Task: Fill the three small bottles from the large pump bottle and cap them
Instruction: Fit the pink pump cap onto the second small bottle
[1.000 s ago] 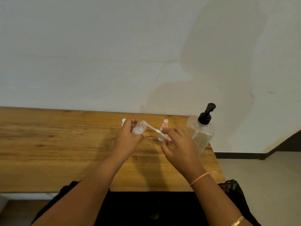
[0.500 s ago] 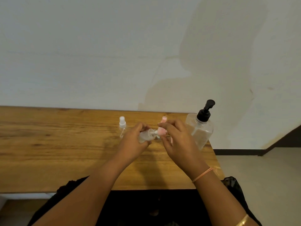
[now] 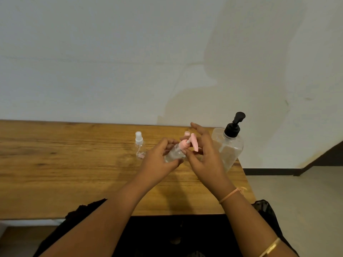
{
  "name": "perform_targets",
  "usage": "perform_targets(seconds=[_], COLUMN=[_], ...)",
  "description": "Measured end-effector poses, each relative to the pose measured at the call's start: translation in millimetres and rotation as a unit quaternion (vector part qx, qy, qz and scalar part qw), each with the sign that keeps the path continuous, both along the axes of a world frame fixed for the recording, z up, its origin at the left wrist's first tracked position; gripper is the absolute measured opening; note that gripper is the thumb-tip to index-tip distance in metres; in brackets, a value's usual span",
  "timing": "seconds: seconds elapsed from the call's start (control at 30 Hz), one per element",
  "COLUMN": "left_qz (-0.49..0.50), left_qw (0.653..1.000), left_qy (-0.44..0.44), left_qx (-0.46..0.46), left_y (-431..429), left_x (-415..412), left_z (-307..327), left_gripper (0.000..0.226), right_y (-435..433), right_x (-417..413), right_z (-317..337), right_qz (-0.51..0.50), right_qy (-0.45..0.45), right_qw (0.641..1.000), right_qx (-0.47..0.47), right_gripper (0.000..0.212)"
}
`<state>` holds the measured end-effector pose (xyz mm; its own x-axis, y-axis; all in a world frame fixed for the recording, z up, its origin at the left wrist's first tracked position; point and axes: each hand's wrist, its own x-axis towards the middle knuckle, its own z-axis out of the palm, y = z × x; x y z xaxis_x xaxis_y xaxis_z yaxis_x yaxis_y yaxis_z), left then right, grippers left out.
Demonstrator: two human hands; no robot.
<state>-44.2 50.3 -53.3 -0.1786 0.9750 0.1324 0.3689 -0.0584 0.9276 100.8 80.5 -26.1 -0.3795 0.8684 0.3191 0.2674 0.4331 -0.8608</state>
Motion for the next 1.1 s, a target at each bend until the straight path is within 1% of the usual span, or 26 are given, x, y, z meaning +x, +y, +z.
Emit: perform_targets(seconds=[0.07, 0.13, 0.23, 0.33, 0.43, 0.53, 0.6, 0.67, 0.73, 0.83, 0.9, 1.1], left_qz=[0.002, 0.003, -0.003, -0.008, -0.011, -0.020, -0.021, -0.023, -0.023, -0.021, -0.019, -0.018], left_qw=[1.000, 1.000, 0.998, 0.996, 0.992, 0.989, 0.989, 0.989, 0.989, 0.988, 0.986, 0.984], left_qy=[-0.012, -0.024, -0.056, -0.083, -0.117, -0.143, -0.146, -0.140, -0.137, -0.151, -0.163, -0.174], left_qx=[0.000, -0.004, -0.019, -0.031, -0.034, -0.029, -0.029, -0.037, -0.039, -0.030, -0.028, -0.022], left_y=[0, -1, -1, -1, 0, 0, 1, 1, 1, 0, 0, 0], left_x=[2, 5, 10, 13, 14, 15, 16, 18, 19, 20, 19, 18], left_z=[2, 4, 7, 10, 9, 9, 7, 6, 5, 9, 12, 11], left_gripper=[0.045, 0.046, 0.044, 0.043, 0.045, 0.043, 0.042, 0.042, 0.041, 0.040, 0.041, 0.042], right_y=[2, 4, 5, 4, 3, 6, 8, 9, 8, 5, 3, 6], right_x=[-1, -3, -4, -3, -2, -2, -3, -4, -5, -2, -1, -4], right_z=[0, 0, 2, 1, 2, 2, 3, 1, 1, 5, 6, 6], right_qz=[-0.017, -0.043, -0.064, -0.038, -0.001, 0.008, -0.009, -0.030, -0.031, 0.011, 0.038, 0.024], right_qy=[0.018, 0.031, 0.054, 0.094, 0.152, 0.161, 0.163, 0.147, 0.133, 0.157, 0.181, 0.186], right_qw=[1.000, 0.999, 0.996, 0.993, 0.982, 0.981, 0.982, 0.986, 0.988, 0.980, 0.971, 0.973], right_qx=[-0.005, -0.004, -0.027, -0.068, -0.112, -0.112, -0.098, -0.077, -0.071, -0.117, -0.149, -0.136], right_gripper=[0.063, 0.063, 0.064, 0.071, 0.064, 0.060, 0.061, 0.063, 0.067, 0.075, 0.072, 0.066])
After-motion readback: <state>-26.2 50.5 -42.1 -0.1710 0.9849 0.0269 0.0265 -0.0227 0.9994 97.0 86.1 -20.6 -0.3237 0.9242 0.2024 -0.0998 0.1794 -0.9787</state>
